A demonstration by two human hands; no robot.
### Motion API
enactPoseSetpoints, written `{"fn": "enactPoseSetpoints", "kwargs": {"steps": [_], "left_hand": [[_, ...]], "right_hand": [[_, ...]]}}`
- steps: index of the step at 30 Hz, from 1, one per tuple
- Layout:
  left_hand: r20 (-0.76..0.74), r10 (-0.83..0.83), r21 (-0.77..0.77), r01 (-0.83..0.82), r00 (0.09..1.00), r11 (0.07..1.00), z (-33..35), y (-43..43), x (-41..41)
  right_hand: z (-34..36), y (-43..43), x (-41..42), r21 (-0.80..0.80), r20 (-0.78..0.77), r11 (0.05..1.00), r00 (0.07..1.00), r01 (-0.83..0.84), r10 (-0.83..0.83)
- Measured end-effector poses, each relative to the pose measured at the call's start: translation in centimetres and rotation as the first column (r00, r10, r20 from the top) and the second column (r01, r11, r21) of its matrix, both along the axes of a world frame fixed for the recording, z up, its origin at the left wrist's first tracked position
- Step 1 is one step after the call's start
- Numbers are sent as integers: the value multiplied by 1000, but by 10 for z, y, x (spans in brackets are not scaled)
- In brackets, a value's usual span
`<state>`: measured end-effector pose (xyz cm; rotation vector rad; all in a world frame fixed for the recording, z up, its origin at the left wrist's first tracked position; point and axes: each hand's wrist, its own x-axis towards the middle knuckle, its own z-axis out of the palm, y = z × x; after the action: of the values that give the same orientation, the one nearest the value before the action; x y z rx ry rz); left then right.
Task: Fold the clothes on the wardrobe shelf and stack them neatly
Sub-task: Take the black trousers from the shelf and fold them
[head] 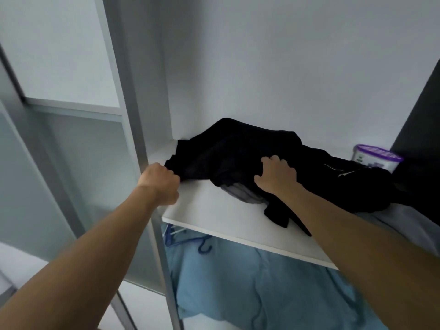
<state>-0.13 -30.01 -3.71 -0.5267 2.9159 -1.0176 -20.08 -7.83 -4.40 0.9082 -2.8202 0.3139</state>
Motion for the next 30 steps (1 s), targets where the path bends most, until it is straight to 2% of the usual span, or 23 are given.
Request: {"fn": "enactPoseSetpoints", "kwargs": {"steps": [4, 7, 11, 14, 18, 19, 21, 24, 25, 26, 27, 28, 29, 30], "left_hand": [[13, 199, 12, -199, 980, 980, -3, -28, 2], [29, 288, 20, -289, 957, 957, -6, -45, 2], [150, 428, 61, -440, 891, 896, -5, -56, -2], [162, 494, 266, -520, 854, 812, 1, -60, -19], [84, 444, 495, -424, 892, 758, -9, -61, -53], [49, 416, 527, -378, 908, 762, -13, -63, -62], [-23, 373, 592, -288, 927, 753, -20, -67, -80], [-185, 352, 699, -130, 918, 704, -22, -71, -105], [-247, 382, 806, -30, 891, 590, -22, -71, -117], [-253, 461, 929, 81, 851, 360, -20, -69, -128], [-160, 532, 986, 159, 831, 47, -15, -65, -132], [-38, 520, 957, 181, 853, -227, -10, -60, -139], [49, 468, 889, 175, 882, -423, -4, -57, -142], [96, 412, 798, 178, 906, -577, 0, -56, -144]], "right_hand": [[-3, -24, -29, 39, 91, 998, 994, 54, -57], [-6, -39, -51, -29, 152, 993, 982, 118, -112], [-11, -52, -72, 51, 186, 984, 967, 169, -175], [-14, -52, -86, 30, 139, 985, 975, 170, -172], [-8, -47, -102, -53, 107, 974, 971, 220, -213], [-5, -46, -104, -107, 117, 966, 968, 234, -221], [3, -47, -103, -323, 168, 910, 962, 261, -216], [25, -52, -93, -691, 235, 690, 970, 216, -68], [35, -52, -88, -764, 234, 612, 972, 203, -30], [44, -53, -81, -819, 235, 541, 972, 194, 8], [53, -54, -73, -862, 237, 474, 969, 180, 63], [58, -53, -63, -883, 237, 440, 965, 165, 114], [61, -53, -50, -880, 232, 454, 959, 136, 161], [60, -54, -34, -852, 226, 515, 952, 91, 206]]}}
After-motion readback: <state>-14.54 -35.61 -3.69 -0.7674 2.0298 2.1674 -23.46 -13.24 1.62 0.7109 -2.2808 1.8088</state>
